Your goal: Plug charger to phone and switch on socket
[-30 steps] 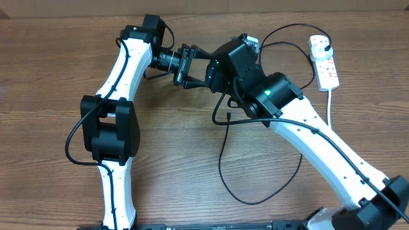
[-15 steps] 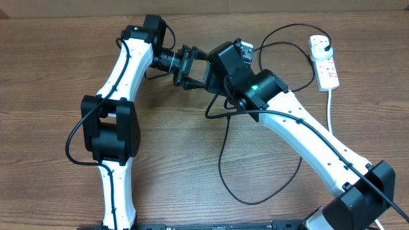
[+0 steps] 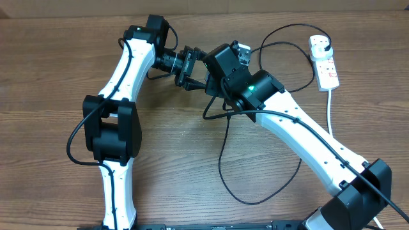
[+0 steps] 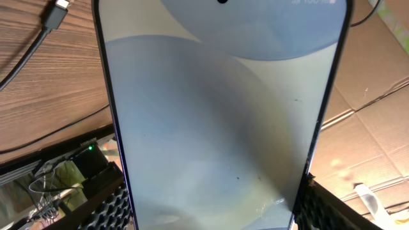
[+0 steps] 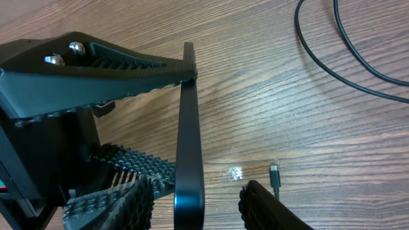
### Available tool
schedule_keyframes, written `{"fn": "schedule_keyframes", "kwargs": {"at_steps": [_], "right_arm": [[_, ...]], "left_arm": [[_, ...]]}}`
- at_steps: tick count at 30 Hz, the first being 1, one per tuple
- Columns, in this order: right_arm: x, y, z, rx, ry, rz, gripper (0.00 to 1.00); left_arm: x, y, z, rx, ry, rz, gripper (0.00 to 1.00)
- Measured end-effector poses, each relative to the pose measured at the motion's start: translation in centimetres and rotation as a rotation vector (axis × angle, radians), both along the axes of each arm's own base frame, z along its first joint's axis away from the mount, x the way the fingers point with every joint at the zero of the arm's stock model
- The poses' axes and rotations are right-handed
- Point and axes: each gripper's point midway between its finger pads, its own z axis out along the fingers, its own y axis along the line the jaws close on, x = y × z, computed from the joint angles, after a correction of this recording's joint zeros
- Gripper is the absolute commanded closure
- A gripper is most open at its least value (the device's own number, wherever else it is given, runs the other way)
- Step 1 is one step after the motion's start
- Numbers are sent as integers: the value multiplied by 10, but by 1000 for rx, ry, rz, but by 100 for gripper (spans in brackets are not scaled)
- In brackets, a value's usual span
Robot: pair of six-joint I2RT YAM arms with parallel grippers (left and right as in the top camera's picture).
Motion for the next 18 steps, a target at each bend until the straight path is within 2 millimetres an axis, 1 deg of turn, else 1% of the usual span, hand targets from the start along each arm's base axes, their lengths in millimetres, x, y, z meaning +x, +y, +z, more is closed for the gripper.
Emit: {"fn": "schedule_keyframes", "kwargs": {"at_steps": [2,5,12,16,18], "right_arm": [[0,0,0,1,0,0,60],[0,-1,0,-3,-2,-3,62],[1,-1,0,-6,-6,-6,76],[1,-1,1,-6,-7,-6,79],[1,-1,0,-6,-6,-7,82]], "left_arm": [[0,0,0,0,0,0,36],[0,0,0,0,0,0,36],[-2,-3,0,0,0,-7,36],[-2,-3,0,0,0,-7,36],[-2,-3,0,0,0,-7,36]]}}
